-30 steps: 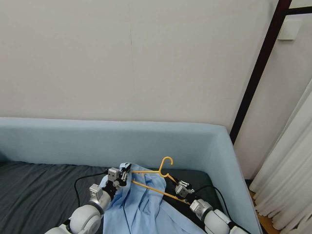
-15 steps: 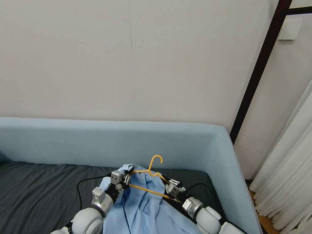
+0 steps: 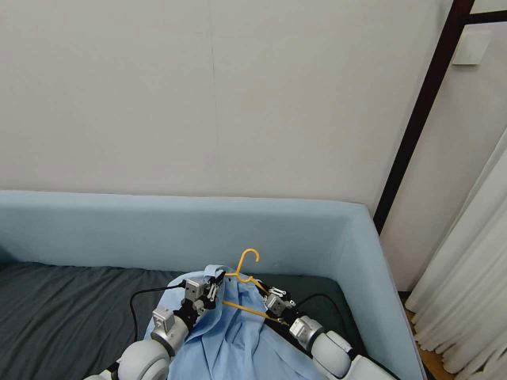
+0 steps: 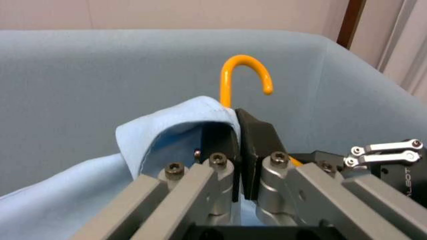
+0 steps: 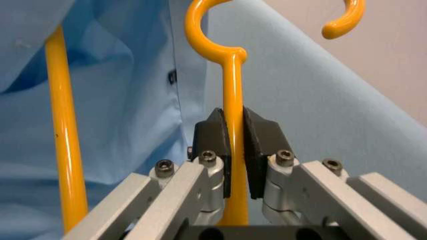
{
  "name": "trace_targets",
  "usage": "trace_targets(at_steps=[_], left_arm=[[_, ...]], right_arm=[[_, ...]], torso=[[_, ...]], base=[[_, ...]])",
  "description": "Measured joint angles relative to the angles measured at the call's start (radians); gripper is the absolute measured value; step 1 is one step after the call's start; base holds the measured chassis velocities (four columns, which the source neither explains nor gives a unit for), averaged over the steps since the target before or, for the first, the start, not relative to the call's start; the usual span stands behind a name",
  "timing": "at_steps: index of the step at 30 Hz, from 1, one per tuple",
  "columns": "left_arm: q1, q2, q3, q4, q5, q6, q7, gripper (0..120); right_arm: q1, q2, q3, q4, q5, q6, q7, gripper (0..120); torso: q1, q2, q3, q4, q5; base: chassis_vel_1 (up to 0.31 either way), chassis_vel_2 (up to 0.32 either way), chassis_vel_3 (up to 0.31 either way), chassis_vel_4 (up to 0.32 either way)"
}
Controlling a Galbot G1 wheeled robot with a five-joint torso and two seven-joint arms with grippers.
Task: Pick up the clothes from the sofa and hang them on the clothes hanger.
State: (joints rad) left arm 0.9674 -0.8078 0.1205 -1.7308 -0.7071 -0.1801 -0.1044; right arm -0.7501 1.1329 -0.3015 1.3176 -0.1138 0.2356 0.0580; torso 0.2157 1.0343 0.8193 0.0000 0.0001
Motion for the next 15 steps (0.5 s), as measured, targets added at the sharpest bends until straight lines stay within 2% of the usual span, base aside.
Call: trace_targets(at_steps=[6, 15], left_arm=[[-0.008, 0.016, 0.017, -0.011, -0.005, 0.0, 0.009, 0], [0.02, 0.038, 0.022, -0.015, 0.002, -0.004, 0.033, 0]], right_arm=[[0.008, 0.023, -0.009, -0.015, -0.033, 0.017, 0.008, 5], [0.018, 0.017, -0.012, -0.013, -0.05, 0.045, 0.012, 5]], torso=[[0.0, 0.0, 0.0, 0.0, 0.0001], [0.0, 0.0, 0.0, 0.0, 0.0001]], base=[[0.0, 0.0, 0.0, 0.0], [0.0, 0.0, 0.0, 0.0]])
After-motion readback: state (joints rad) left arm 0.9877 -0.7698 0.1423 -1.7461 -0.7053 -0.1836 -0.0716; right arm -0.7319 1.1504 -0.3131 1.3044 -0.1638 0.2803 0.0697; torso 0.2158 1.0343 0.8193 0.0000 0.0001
